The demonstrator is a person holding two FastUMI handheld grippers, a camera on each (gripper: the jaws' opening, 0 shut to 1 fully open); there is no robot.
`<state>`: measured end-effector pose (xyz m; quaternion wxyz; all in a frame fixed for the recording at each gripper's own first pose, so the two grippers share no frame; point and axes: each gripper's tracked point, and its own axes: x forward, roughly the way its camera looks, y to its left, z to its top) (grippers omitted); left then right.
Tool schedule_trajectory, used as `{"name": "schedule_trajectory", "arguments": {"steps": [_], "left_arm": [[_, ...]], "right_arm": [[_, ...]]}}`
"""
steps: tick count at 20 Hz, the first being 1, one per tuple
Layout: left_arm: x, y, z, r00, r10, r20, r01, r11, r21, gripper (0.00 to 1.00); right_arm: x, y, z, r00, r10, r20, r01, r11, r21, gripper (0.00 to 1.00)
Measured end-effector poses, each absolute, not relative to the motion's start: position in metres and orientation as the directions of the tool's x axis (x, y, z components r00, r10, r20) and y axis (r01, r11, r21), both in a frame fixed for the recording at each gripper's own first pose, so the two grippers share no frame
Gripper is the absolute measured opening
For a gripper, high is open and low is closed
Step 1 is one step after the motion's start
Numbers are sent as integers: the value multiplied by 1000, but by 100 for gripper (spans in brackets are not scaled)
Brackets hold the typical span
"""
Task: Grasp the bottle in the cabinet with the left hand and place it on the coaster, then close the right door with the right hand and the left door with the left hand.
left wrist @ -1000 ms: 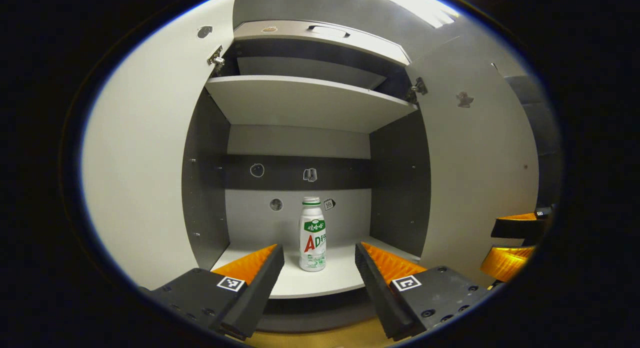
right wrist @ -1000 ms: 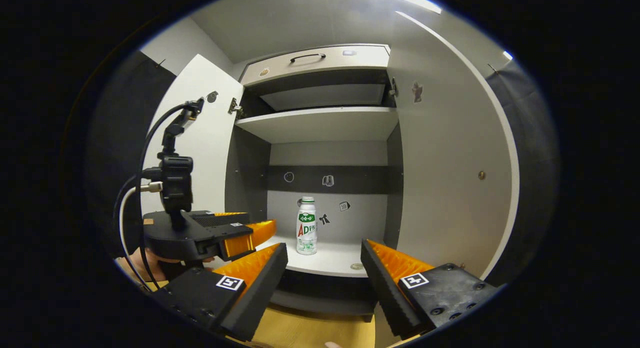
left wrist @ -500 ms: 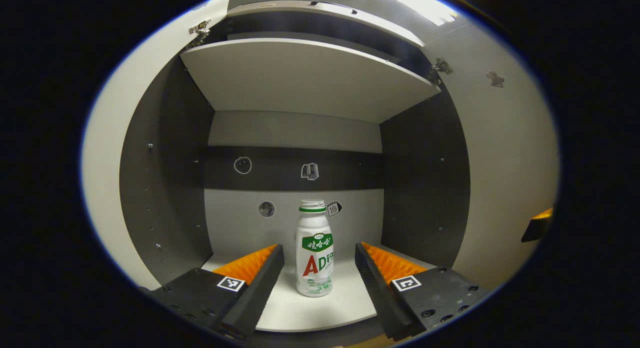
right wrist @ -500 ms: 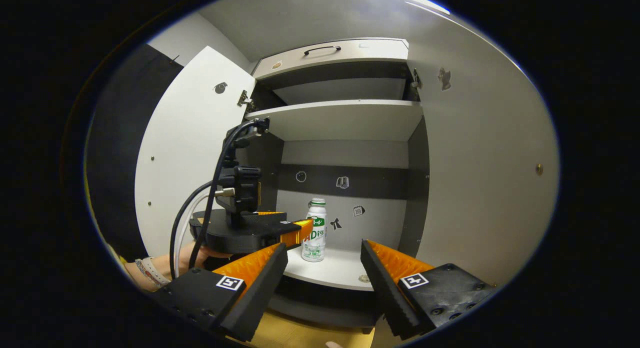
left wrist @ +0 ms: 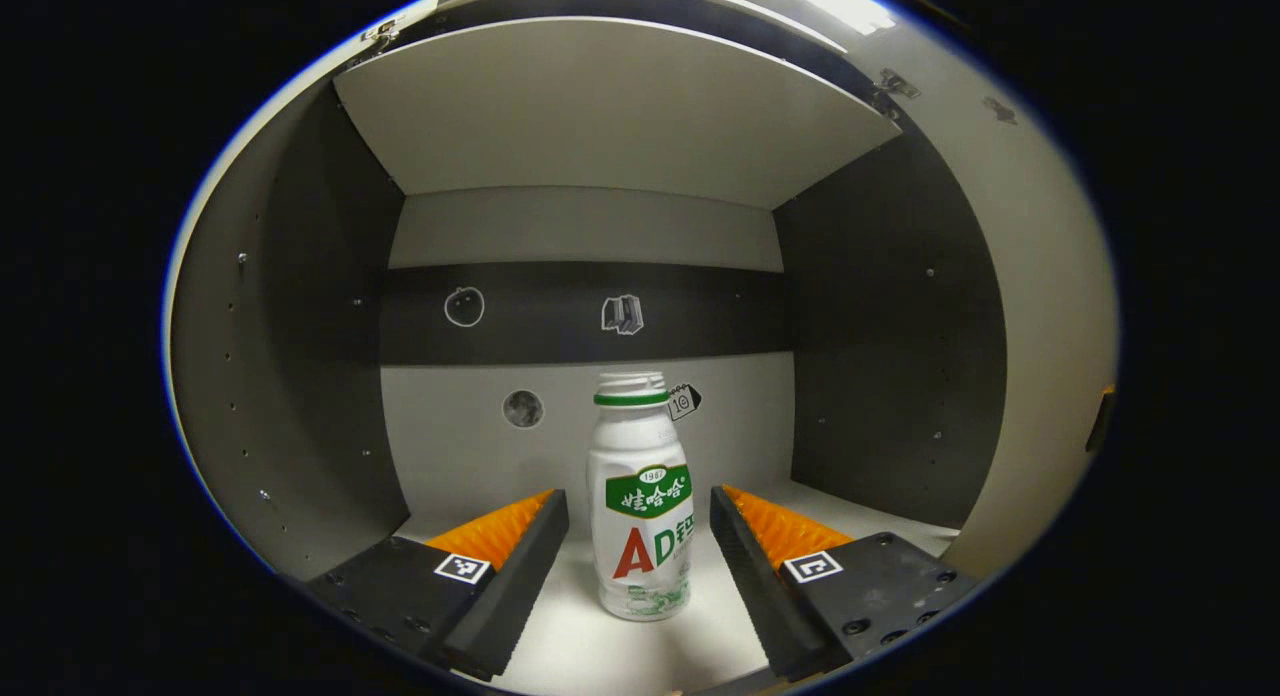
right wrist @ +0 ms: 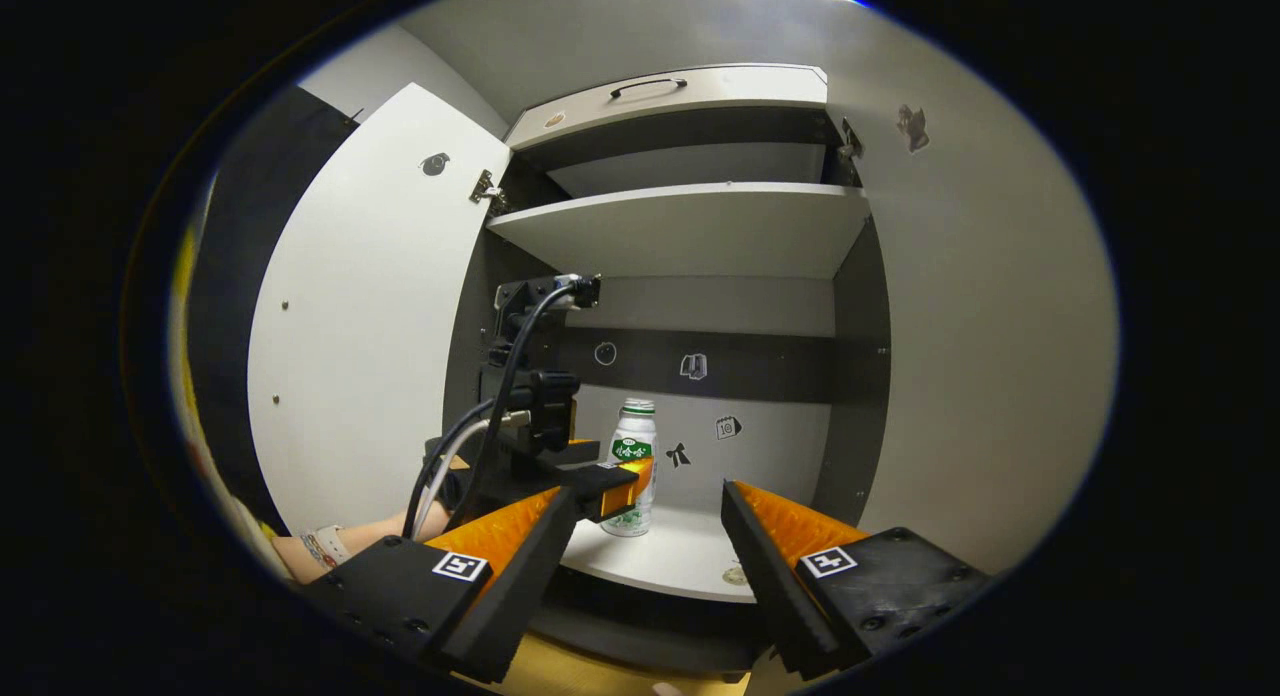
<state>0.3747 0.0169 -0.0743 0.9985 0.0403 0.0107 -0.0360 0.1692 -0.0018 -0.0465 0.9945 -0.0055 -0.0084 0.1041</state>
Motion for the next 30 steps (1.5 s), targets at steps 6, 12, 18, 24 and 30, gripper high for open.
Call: {"name": "schedule_trajectory", "arguments": {"steps": [6, 12, 18, 24, 30], "left_arm": [[402, 14, -90, 995, -86, -43, 90, 990, 110, 91], [404, 12, -88, 993, -118, -24, 120, 989, 86, 77], [381, 9, -56, 988, -156, 20, 153, 982, 108, 77], [311, 10, -26, 986, -160, 53, 156, 985, 72, 76], [232, 14, -37, 991, -131, 20, 129, 989, 75, 77]], "right_arm": [[189, -8, -66, 980, 199, -16, -199, 980, -10, 98], [194, -11, -72, 981, 192, -30, -193, 981, -20, 97], [179, -5, -59, 979, 205, -1, -205, 979, -11, 98], [140, -1, -31, 976, 211, 48, -210, 977, -26, 98], [99, -11, -29, 985, 169, 32, -167, 984, -57, 97]]}}
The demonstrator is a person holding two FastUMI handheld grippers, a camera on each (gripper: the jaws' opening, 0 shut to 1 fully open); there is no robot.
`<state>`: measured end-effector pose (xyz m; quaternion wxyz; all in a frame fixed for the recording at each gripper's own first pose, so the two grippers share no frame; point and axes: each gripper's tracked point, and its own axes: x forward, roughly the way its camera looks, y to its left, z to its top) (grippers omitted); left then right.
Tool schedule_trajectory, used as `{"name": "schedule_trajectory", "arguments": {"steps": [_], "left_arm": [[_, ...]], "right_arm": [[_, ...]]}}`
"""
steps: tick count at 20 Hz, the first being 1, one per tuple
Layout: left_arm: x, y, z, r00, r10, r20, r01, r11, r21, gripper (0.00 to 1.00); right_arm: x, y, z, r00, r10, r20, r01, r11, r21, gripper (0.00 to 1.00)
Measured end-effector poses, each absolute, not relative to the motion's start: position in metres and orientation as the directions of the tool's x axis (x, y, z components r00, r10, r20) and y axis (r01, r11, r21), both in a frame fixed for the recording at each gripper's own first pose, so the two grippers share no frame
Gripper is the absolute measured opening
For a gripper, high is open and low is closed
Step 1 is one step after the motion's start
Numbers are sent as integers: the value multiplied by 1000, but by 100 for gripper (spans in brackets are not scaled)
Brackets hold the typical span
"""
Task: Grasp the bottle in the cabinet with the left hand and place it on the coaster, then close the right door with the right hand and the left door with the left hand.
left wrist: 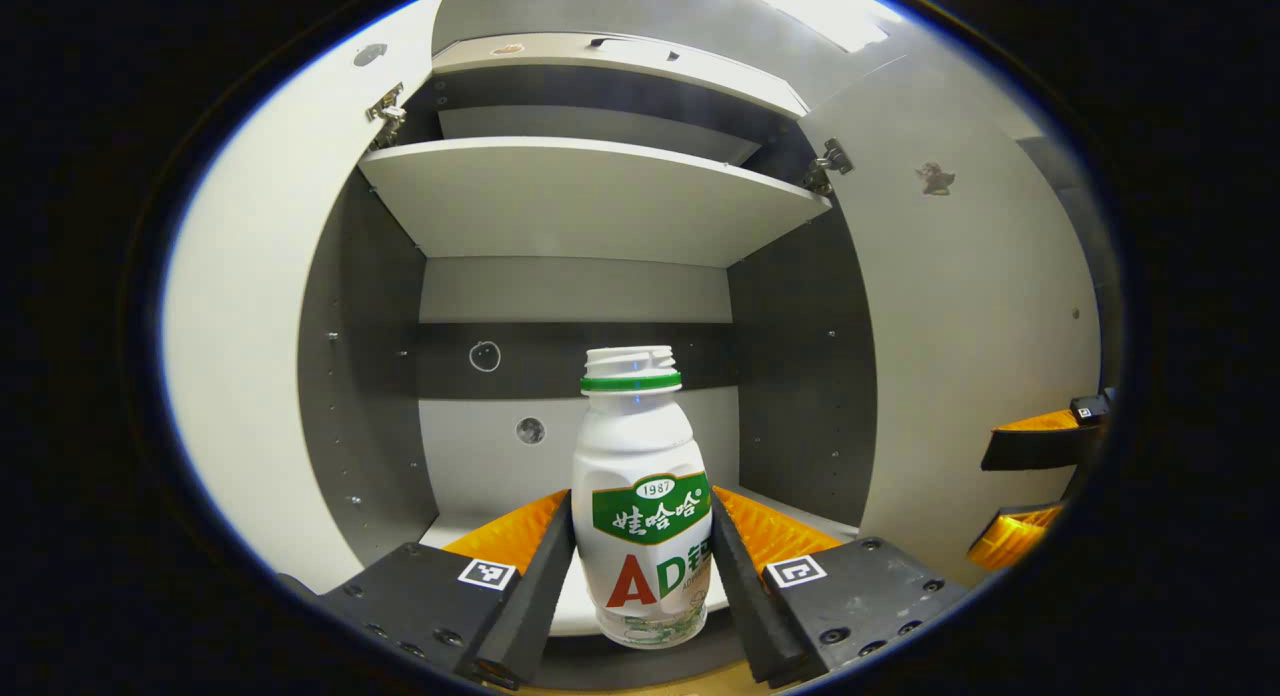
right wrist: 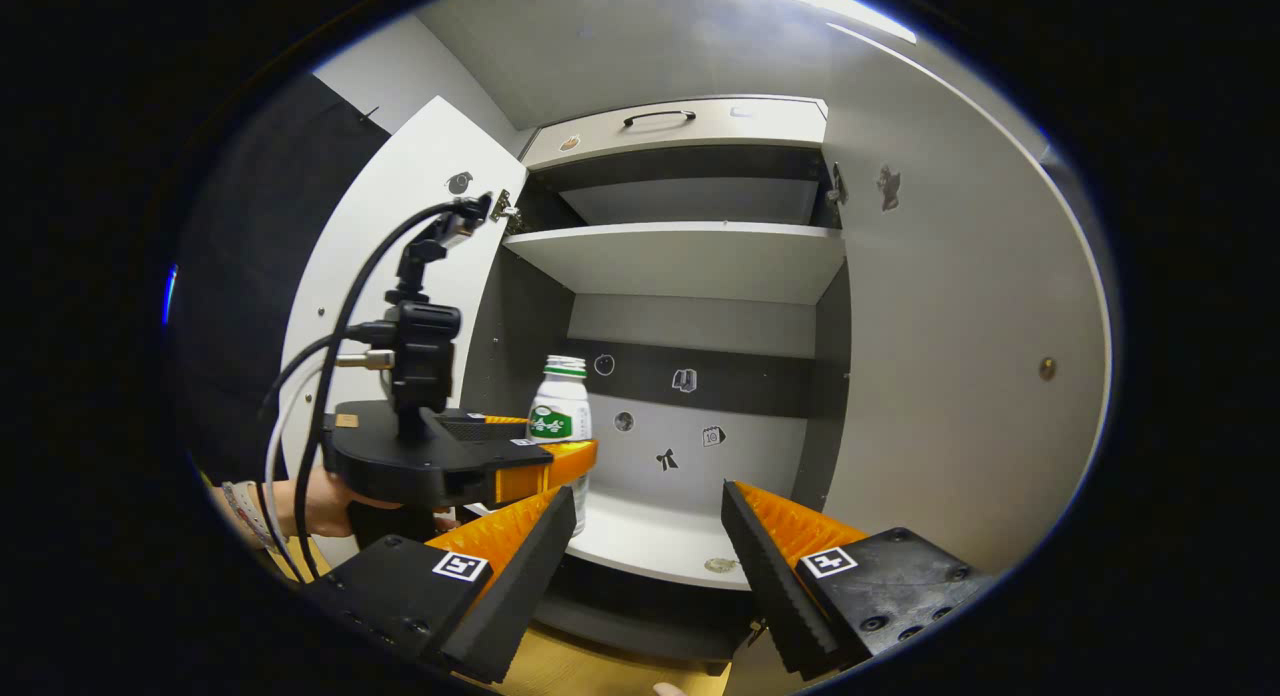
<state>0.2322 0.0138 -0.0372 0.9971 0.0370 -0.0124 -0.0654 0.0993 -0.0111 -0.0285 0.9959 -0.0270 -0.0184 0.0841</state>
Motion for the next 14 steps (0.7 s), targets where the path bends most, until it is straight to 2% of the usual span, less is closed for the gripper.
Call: {"name": "schedule_trajectory", "arguments": {"steps": [10, 14], "left_arm": [[112, 2, -100, 983, -185, -17, 185, 983, 1, 76], [72, -15, -140, 976, -216, -16, 215, 976, -44, 76]], "right_arm": [[42, -36, -64, 997, -41, -66, 37, 997, -62, 98], [12, -37, -103, 989, -97, -116, 83, 989, -121, 97]]}}
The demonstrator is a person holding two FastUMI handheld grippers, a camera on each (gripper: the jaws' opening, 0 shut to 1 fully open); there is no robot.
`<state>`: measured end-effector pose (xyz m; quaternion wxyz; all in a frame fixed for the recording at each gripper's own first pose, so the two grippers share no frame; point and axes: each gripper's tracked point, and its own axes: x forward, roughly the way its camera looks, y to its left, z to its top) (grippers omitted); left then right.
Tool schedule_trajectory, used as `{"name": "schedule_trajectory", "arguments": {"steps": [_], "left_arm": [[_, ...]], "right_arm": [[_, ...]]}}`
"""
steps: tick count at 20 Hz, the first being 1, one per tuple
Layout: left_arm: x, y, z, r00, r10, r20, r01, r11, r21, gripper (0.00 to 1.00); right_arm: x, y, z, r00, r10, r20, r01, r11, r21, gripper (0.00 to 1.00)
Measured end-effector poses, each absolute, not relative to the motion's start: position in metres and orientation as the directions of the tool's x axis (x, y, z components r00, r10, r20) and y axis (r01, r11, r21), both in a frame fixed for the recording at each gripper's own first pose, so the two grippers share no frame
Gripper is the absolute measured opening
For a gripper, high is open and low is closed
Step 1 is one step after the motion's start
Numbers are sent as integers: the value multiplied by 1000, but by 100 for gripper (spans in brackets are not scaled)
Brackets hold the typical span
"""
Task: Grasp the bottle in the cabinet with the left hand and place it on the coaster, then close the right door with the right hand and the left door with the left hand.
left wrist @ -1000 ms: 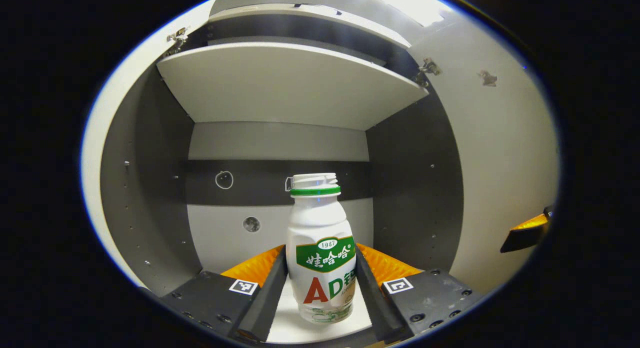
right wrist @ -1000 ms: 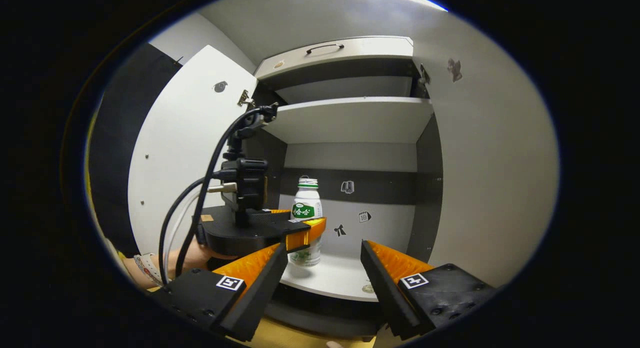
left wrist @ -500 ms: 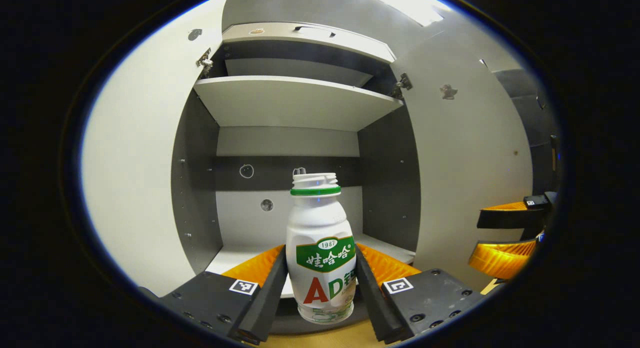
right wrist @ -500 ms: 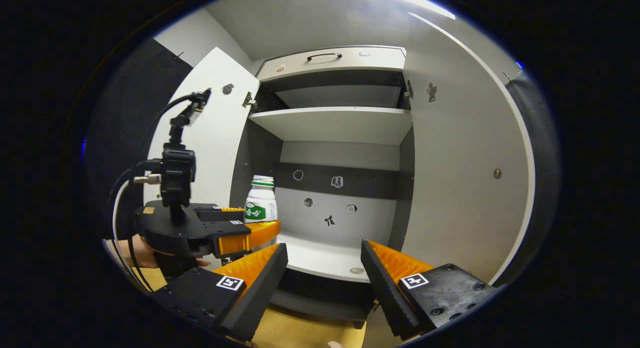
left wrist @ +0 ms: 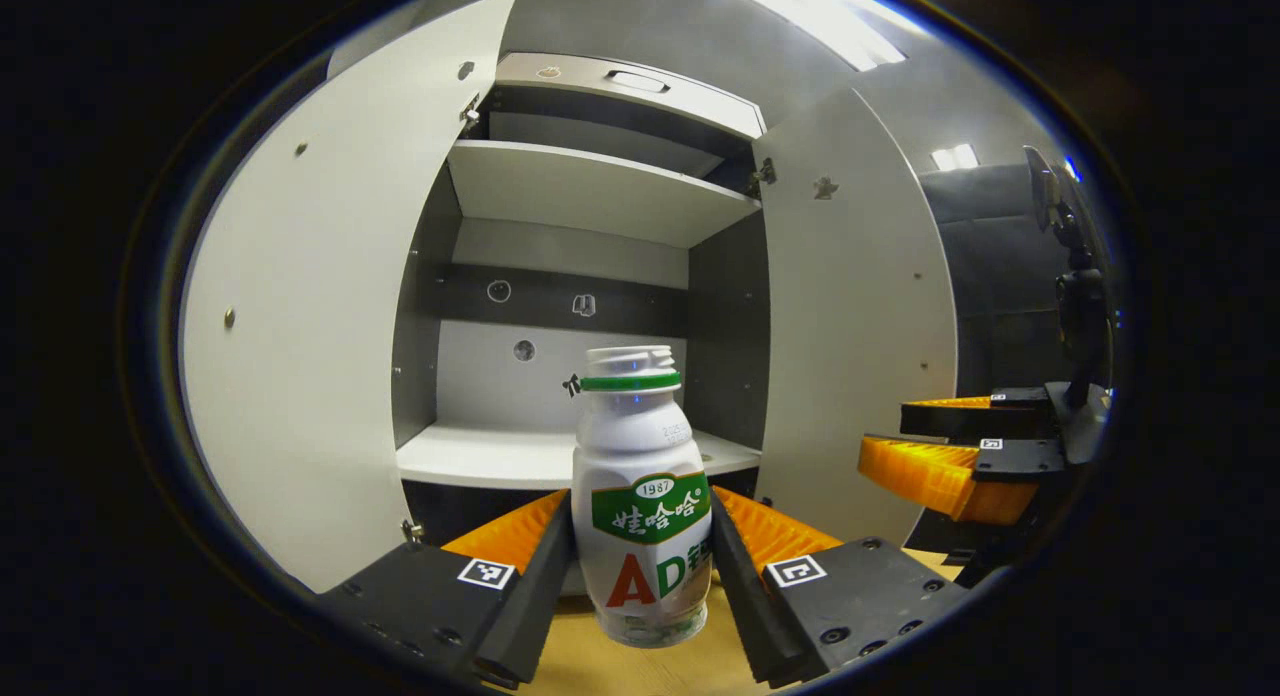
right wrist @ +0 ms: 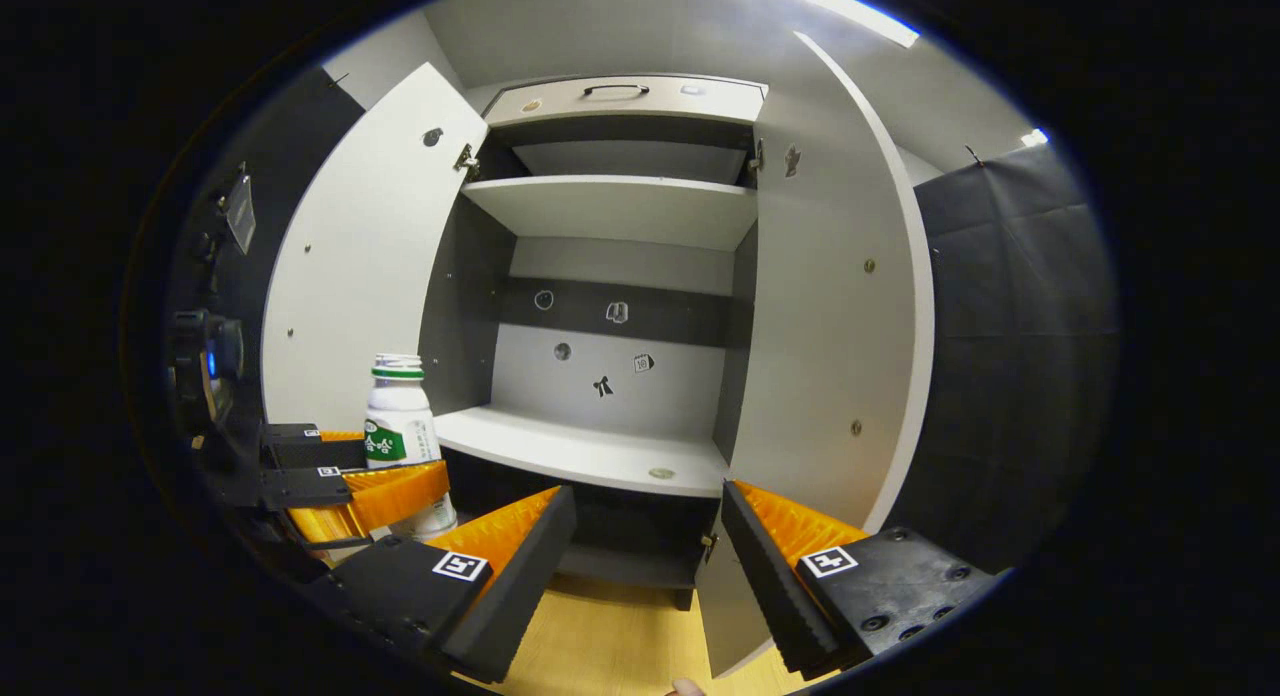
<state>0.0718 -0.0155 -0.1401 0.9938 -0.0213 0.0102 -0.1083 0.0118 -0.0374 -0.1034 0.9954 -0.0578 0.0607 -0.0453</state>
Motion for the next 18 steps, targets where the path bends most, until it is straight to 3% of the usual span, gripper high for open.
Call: {"name": "schedule_trajectory", "arguments": {"steps": [6, 18], "left_arm": [[35, -30, -229, 972, -218, -88, 218, 976, -12, 77], [11, -19, -356, 987, -89, -135, 85, 996, -31, 77]], "right_arm": [[-2, -37, -173, 970, -119, -212, 96, 989, -114, 98], [1, -34, -245, 973, -25, -231, 13, 998, -54, 98]]}}
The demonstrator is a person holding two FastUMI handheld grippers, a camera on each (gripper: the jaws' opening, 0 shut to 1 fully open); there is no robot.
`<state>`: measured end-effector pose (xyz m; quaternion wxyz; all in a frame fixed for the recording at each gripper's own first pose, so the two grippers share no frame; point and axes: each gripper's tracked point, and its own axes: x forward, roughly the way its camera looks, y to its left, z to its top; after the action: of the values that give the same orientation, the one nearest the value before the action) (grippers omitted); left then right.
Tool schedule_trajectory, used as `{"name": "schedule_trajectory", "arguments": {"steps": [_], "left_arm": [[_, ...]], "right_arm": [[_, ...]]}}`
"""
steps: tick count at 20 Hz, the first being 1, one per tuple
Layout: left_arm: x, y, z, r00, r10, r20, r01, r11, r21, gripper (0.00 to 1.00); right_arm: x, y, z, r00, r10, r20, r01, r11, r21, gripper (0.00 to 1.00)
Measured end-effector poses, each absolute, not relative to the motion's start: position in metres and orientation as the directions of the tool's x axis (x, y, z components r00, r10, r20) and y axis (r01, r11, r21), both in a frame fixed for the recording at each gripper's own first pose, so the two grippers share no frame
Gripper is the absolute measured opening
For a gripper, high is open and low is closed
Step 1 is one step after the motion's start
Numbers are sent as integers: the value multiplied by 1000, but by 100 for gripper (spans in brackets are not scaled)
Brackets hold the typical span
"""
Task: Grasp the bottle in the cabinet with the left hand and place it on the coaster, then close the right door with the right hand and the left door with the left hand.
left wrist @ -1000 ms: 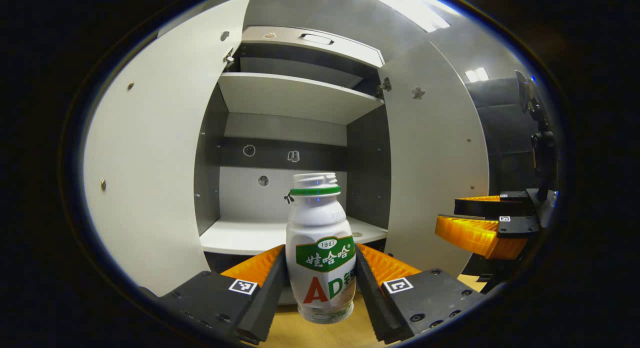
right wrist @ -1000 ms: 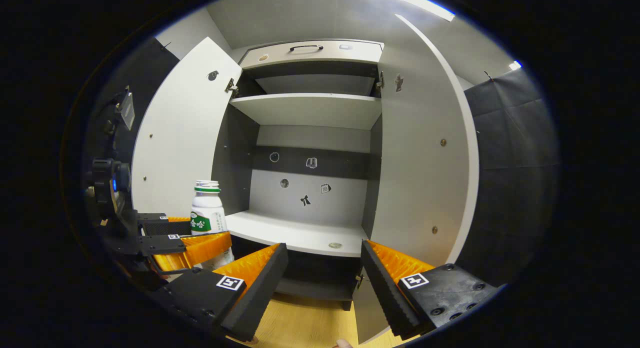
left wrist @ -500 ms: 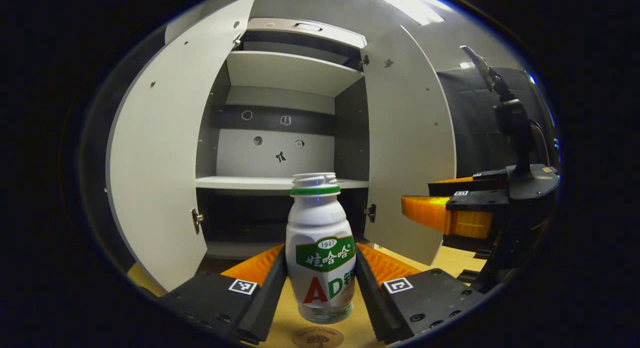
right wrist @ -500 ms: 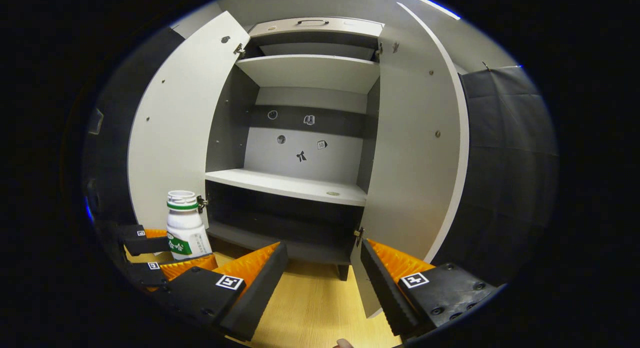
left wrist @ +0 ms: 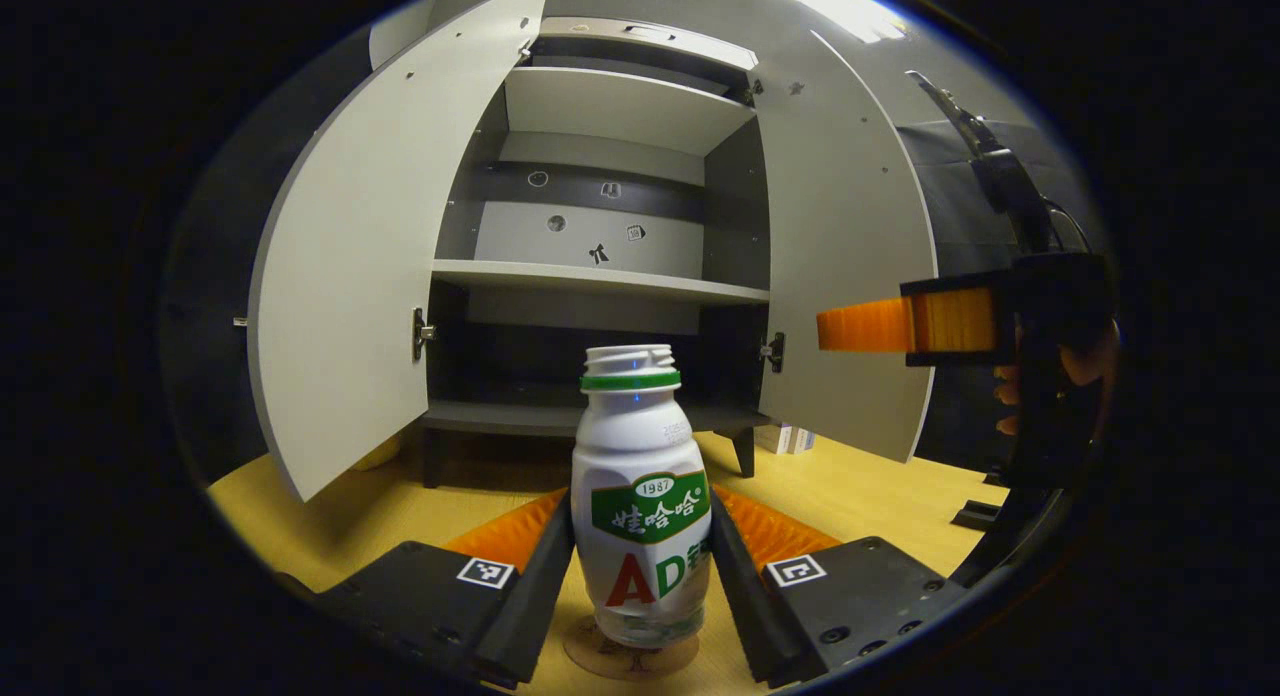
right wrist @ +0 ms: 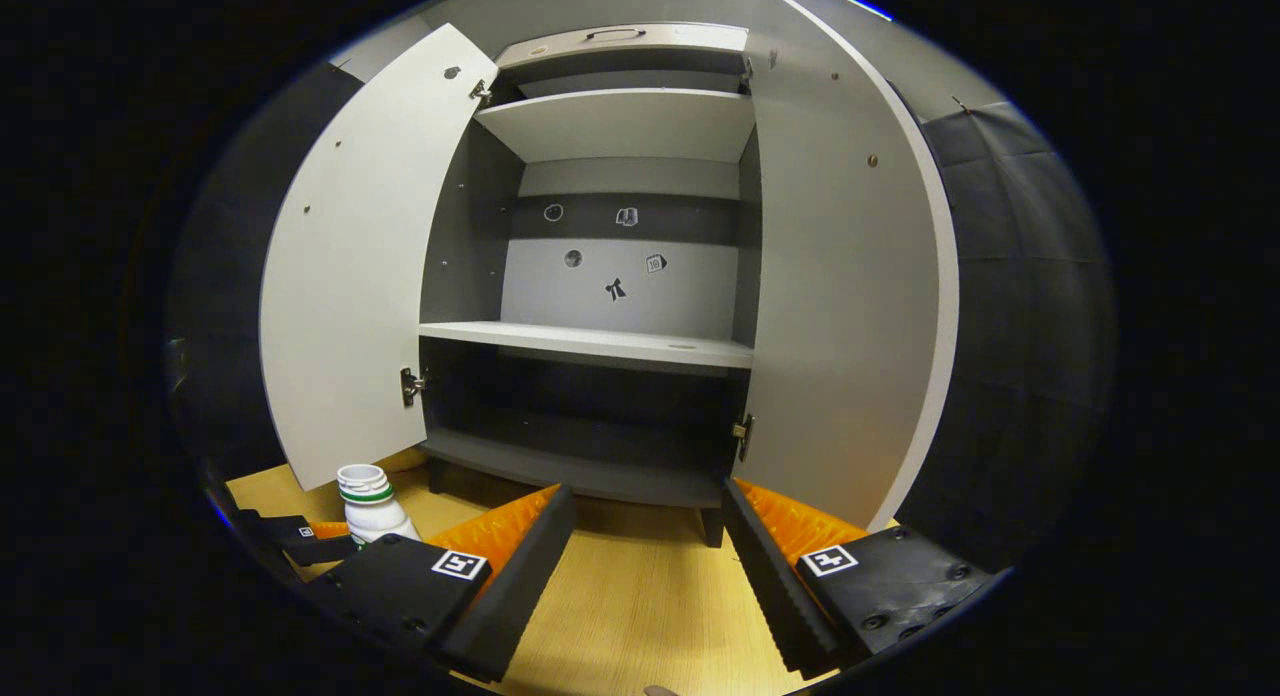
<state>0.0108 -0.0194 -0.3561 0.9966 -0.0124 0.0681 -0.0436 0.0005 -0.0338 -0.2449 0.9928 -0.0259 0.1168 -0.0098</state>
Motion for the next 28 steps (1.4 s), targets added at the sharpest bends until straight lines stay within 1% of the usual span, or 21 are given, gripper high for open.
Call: {"name": "schedule_trajectory", "arguments": {"steps": [3, 6, 8, 12, 16, 20, 21, 23, 26, 28], "left_arm": [[7, -15, -363, 993, -44, -113, 46, 999, 14, 77], [3, -20, -374, 993, -47, -112, 55, 996, 67, 77], [1, -19, -381, 993, -38, -114, 50, 993, 108, 77], [-2, -15, -384, 996, -21, -91, 27, 997, 69, 77], [-3, -13, -385, 996, -23, -91, 25, 999, 21, 79], [-5, -6, -379, 996, -3, -84, 6, 999, 38, 80], [-4, -7, -377, 997, -7, -82, 10, 999, 39, 83], [-2, -9, -371, 997, -20, -80, 23, 999, 39, 92], [-3, -9, -355, 997, -24, -76, 28, 998, 54, 92], [-2, -12, -330, 998, -35, -50, 38, 997, 67, 92]], "right_arm": [[-3, -28, -258, 968, 24, -250, -46, 996, -80, 98], [-10, -24, -267, 963, 51, -263, -70, 995, -64, 98], [-13, -23, -273, 960, 57, -273, -84, 993, -88, 98], [-21, -19, -277, 954, 81, -288, -116, 988, -105, 98], [-25, -23, -273, 955, 77, -288, -115, 987, -116, 98], [-25, -20, -268, 955, 77, -286, -113, 987, -113, 98], [-26, -20, -266, 955, 76, -287, -112, 987, -112, 98], [-27, -18, -261, 955, 77, -285, -114, 987, -113, 98], [-28, -18, -246, 961, 75, -266, -111, 986, -122, 98], [-27, -21, -233, 964, 69, -257, -101, 988, -115, 98]]}}
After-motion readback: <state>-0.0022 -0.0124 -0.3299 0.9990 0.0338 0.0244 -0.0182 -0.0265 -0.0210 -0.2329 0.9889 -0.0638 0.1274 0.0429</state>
